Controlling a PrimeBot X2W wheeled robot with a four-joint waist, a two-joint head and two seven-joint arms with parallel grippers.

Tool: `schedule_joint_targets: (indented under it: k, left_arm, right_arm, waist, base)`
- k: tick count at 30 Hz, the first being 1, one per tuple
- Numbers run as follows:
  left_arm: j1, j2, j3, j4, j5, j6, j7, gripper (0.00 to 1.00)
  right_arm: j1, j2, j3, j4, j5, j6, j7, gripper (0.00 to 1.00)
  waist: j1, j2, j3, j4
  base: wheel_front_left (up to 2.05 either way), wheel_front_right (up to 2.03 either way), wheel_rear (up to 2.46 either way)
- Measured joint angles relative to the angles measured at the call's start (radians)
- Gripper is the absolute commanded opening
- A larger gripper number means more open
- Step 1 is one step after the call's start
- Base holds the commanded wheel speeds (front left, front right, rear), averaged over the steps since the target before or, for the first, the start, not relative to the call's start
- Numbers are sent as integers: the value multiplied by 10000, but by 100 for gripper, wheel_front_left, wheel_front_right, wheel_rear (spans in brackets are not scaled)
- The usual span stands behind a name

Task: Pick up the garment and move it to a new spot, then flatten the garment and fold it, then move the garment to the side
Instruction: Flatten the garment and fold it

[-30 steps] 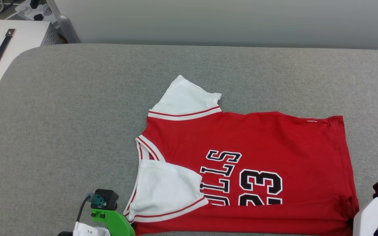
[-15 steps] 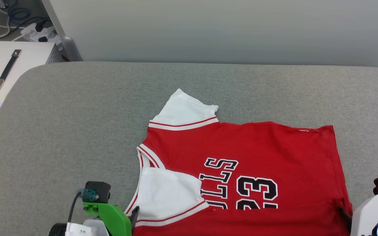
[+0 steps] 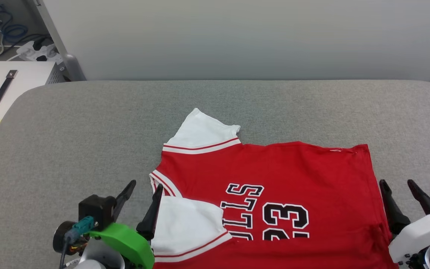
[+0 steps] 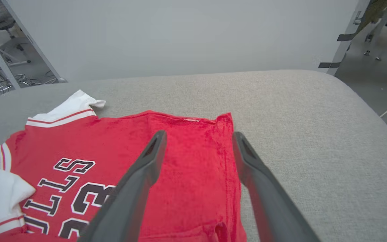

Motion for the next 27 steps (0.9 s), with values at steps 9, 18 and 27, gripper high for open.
schedule_joint_targets:
  k: [9,18,27]
  left_arm:
    - [4,-1009,1070,493,1168,-658,-1283,100]
    - [-32,-2435,2821,265,3010,-2008,-1287,100]
    - [-2823,-2117,2405,1340,3668,-3191,82,100]
  right_arm:
    - [69,347,422,376,-29,2,-2713,100]
    - [-117,629,522,892,-222,2,-3935,100]
    - [-815,736,849,963,-282,2,-4199,100]
  waist:
    - [0,0,239,-141]
    - [0,0,742,-320]
    - [0,0,1527,-706]
  base:
    - [0,0,0]
    - [0,0,0]
    - [0,0,0]
